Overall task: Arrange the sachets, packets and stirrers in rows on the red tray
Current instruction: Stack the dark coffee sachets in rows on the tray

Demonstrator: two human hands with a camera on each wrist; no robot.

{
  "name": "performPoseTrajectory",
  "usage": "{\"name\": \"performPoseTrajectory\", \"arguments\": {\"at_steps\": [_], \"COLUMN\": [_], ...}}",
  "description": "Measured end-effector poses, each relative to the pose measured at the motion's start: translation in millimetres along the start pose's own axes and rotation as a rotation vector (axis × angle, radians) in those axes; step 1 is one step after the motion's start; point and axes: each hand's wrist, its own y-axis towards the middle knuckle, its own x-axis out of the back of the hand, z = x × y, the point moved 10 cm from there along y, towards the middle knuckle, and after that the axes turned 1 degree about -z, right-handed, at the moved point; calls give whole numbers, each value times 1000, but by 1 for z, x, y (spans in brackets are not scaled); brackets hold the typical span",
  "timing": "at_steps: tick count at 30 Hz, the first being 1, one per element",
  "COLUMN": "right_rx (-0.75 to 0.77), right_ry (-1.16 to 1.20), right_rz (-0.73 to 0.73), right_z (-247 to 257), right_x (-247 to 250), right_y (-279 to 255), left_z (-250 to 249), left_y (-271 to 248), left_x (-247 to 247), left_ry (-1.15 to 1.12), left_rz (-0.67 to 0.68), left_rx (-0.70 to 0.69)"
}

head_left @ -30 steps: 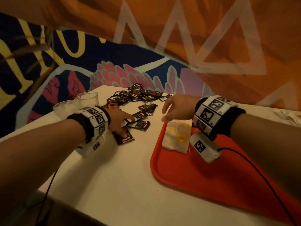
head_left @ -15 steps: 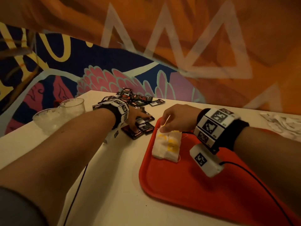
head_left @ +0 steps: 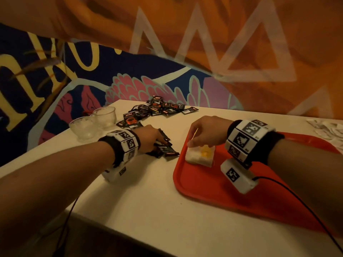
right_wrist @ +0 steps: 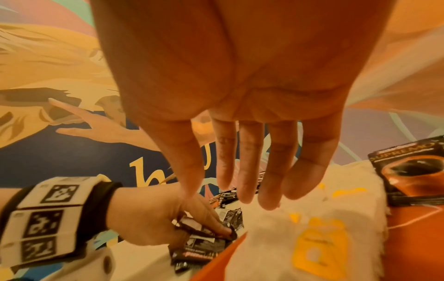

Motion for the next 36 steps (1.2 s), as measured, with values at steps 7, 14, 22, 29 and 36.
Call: {"name": "performPoseTrajectory", "arguments": {"at_steps": [7,14,22,29,36], "right_rx": [109,251,288,309,292], "right_ry": [-151,-364,-475,-486,-386], "right_rz": [-8,117,144,140,118], "right_z": [54,103,114,111,104], "right_x": [-23,-81,-106,-110,-104], "right_y": [-17,-42,-53,-53,-53], "left_z": [-11,-9,16,2,1], "left_y": [-69,-116,-122,-113,-121], "left_x": [-29,-55,-36,-64,-65], "left_ry": [-51,-73,-138,-8,172], "left_rz": [25,142,101,310,236], "left_rx": [1,50,109,27,28]}}
